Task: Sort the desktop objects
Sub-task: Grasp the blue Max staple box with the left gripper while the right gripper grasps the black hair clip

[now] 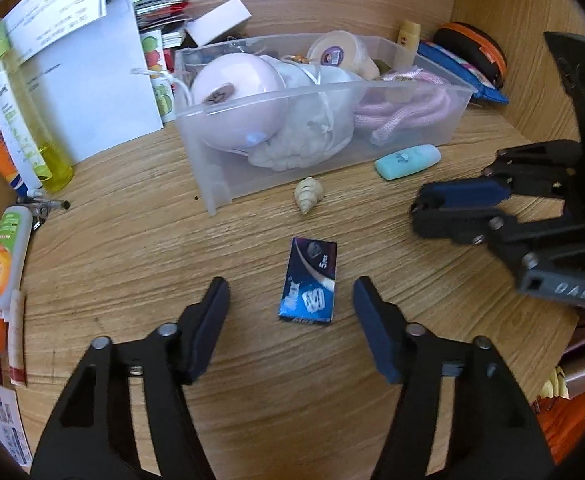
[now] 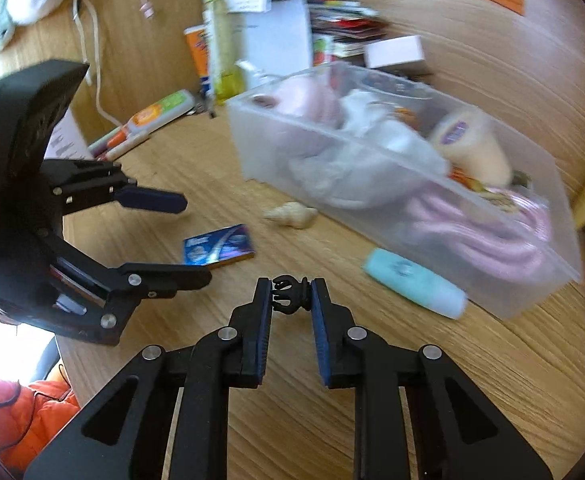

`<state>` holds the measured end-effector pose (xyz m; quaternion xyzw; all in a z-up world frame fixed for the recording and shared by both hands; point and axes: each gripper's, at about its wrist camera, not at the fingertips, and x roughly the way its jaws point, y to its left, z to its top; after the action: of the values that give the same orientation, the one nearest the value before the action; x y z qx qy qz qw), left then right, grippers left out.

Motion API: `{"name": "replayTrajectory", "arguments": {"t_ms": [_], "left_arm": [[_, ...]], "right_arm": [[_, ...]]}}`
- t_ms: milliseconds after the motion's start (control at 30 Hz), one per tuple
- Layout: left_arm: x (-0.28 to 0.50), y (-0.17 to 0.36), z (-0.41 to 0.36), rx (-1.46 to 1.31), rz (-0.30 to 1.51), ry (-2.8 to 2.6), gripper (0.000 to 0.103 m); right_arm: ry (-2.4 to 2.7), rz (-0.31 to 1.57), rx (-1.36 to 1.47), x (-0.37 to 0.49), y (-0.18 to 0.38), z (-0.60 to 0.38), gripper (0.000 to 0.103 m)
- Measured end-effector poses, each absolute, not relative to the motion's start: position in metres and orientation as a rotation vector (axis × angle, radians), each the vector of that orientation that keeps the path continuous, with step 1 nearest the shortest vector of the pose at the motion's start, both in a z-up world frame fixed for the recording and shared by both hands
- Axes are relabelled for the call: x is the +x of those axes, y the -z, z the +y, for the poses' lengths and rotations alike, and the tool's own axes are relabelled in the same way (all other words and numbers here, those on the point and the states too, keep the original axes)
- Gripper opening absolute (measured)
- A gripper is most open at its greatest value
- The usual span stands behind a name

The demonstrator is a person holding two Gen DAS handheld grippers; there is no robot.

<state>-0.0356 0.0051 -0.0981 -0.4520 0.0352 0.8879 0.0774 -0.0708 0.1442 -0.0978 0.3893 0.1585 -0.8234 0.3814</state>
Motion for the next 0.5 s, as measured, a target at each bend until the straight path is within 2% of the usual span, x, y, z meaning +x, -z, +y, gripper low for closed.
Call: {"name": "replayTrajectory", "arguments": {"t_ms": [100,200,267,500], "left_arm": [[-0.042,0.101,0.008,-1.359,0.116,-2.664,0.055],[-0.045,0.1,0.01,-1.357,0.115,-2.667,0.041],[-0.045,0.1,0.011,-1.348,0.122,-2.672,0.026],[-0.039,0.098,0.016,-1.301,0.156,-2.692,0.026]], "right_arm": [[2.125,0.377,1.0,-0.074,0.096,0.156,0.017],[2.142,0.353,1.001,-0.077,0.095,0.164,0.017],[2.146,0.346,0.998,-0.078,0.093,0.168,0.017],[2.164,0.325,0.974,-0.08,0.087,0.174,0.017]]}}
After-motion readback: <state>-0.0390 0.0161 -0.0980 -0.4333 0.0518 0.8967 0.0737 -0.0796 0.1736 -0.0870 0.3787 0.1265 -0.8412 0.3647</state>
